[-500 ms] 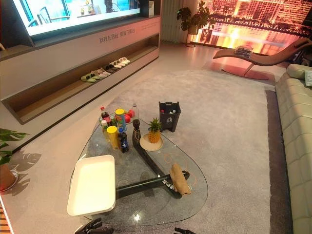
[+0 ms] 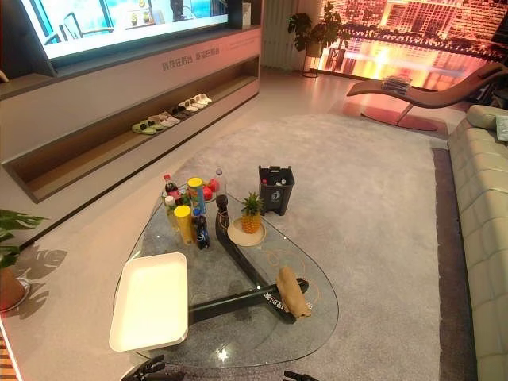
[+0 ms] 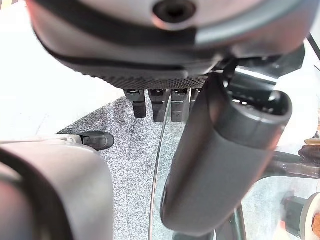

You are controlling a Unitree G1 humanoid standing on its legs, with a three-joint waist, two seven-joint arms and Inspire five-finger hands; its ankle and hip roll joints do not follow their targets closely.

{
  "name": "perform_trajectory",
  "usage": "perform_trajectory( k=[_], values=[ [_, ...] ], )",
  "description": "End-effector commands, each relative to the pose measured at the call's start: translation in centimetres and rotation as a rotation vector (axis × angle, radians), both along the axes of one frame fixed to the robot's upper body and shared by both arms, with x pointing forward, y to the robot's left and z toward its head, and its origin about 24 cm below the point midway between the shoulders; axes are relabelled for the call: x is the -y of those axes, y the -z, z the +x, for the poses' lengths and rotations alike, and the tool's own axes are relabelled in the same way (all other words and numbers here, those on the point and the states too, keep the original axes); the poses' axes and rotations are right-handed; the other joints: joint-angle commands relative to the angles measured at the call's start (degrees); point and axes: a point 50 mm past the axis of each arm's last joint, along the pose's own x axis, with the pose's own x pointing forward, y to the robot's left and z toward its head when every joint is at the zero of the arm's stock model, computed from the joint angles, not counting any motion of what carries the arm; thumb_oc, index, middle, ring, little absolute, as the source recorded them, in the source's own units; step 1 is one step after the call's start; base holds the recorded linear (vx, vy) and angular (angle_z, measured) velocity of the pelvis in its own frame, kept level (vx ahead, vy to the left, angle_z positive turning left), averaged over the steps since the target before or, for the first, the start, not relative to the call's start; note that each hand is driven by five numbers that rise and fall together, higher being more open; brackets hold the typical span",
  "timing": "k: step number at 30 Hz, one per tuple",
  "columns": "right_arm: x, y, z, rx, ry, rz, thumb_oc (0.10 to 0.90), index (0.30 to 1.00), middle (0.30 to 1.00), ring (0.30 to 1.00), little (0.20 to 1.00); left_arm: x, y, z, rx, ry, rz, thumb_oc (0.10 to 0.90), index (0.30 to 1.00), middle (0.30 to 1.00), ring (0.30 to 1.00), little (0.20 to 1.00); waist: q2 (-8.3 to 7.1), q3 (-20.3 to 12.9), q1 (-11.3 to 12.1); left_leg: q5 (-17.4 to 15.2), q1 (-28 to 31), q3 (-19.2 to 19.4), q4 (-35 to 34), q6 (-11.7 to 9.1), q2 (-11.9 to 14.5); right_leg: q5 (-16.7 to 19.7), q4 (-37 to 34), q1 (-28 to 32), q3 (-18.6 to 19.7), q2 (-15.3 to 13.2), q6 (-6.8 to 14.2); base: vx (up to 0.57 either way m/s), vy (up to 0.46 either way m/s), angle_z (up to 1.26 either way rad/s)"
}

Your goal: Wipe the table with a cloth and put it in the basket.

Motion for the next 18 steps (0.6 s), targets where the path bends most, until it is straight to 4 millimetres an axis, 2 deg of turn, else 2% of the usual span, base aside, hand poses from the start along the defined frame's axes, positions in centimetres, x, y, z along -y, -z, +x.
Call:
perform_trajectory(
  k=[1, 12, 16, 18],
  values=[
    [-0.1, -0.1, 0.7, -0.01, -0.037, -0.002, 0.8, 0.9, 0.9, 0.9, 0.9, 1.5, -0.4, 3.1, 0.056, 0.041, -0.019, 0.8, 0.9, 0.9, 0.9, 0.9, -0.07, 2.7, 0.6, -6.7, 1.9, 0.7, 0.4, 0.8, -1.7, -2.3, 0.3, 2.0, -3.4, -1.7, 3.1, 0.0, 0.0, 0.0],
    [0.1, -0.6, 2.6, 0.107, -0.074, -0.025, 0.8, 0.9, 0.9, 0.9, 0.9, 1.3, -0.4, 3.2, 0.052, 0.052, -0.012, 0.8, 0.9, 0.9, 0.9, 0.9, -0.25, 3.1, 0.9, -6.6, 1.9, 0.5, 0.4, 0.7, -1.7, -2.2, 0.3, 2.0, -3.6, -1.8, 3.2, 0.0, 0.0, 0.0],
    [0.3, -1.2, 4.1, 0.198, -0.078, -0.03, 0.8, 0.9, 0.9, 0.9, 0.9, 1.2, -0.4, 3.1, 0.051, 0.063, -0.005, 0.8, 0.9, 0.9, 0.9, 0.9, -0.37, 3.6, 1.2, -6.5, 1.6, 0.4, 0.4, 0.7, -1.6, -2.0, 0.3, 1.7, -3.7, -1.8, 3.2, 0.0, 0.0, 0.0],
    [1.0, -2.2, 6.0, 0.312, -0.079, -0.047, 0.8, 0.9, 0.9, 0.9, 0.9, 0.7, -0.5, 3.0, 0.049, 0.077, 0.005, 0.8, 0.9, 0.9, 0.9, 0.9, -0.5, 4.2, 1.4, -6.2, 1.0, 0.5, 0.4, 0.6, -1.4, -1.6, 0.3, 1.0, -3.5, -1.8, 3.3, 0.0, 0.0, 0.0]
  ],
)
